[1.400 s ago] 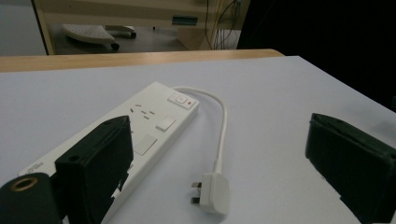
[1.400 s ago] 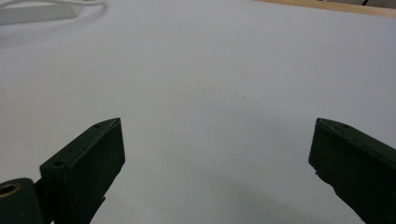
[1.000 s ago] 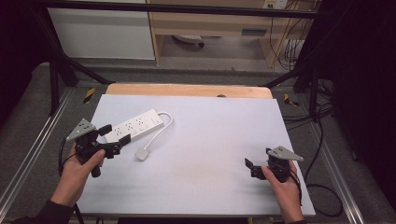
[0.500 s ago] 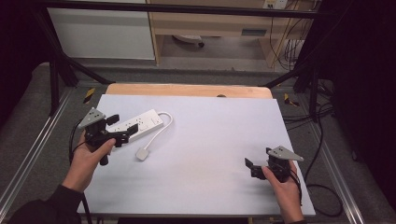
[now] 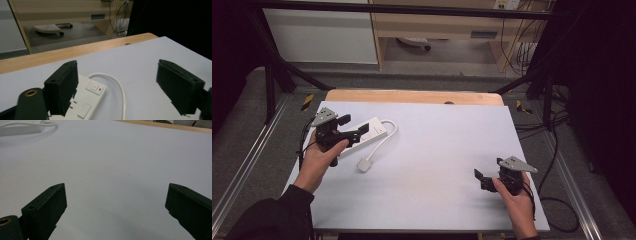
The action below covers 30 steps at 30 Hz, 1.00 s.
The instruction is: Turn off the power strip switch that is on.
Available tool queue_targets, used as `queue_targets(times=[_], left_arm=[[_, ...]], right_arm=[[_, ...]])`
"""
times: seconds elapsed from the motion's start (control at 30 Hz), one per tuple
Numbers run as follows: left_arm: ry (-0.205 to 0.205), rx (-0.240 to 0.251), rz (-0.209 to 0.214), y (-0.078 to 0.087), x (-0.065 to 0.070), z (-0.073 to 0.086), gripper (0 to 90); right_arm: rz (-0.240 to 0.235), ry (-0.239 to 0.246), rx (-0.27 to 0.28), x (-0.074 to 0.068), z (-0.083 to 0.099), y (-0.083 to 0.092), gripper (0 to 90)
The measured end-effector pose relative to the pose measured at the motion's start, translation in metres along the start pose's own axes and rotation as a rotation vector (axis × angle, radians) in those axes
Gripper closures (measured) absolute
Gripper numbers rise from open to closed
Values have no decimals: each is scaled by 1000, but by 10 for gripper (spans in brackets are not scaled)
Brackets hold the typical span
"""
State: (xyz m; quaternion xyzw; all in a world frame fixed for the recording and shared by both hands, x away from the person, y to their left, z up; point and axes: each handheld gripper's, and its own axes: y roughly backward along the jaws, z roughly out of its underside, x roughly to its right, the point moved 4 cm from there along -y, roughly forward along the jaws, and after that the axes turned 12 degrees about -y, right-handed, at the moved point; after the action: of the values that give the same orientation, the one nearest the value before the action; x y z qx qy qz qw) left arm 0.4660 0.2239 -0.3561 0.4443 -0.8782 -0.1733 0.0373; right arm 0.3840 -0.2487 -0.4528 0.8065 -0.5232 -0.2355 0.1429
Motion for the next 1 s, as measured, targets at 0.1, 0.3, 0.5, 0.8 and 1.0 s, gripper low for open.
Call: queue_targets(times=[0.1,0.3,0.5,0.8,1.0], left_arm=[[-9,-13,0,-5,0,-2,266],[-20,-21,5,-15,1,-4,356],[-27,-35,5,-24,0,-4,526],[-24,-57,3,-36,-7,1,716],[-17,-64,6,-43,-10,4,806]], right_arm=[[-1,1,1,0,0,0,41],[-1,4,2,0,0,0,41],[-2,3,4,0,-1,1,41],[-2,0,6,0,-1,1,41],[-3,5,5,0,-1,1,40]])
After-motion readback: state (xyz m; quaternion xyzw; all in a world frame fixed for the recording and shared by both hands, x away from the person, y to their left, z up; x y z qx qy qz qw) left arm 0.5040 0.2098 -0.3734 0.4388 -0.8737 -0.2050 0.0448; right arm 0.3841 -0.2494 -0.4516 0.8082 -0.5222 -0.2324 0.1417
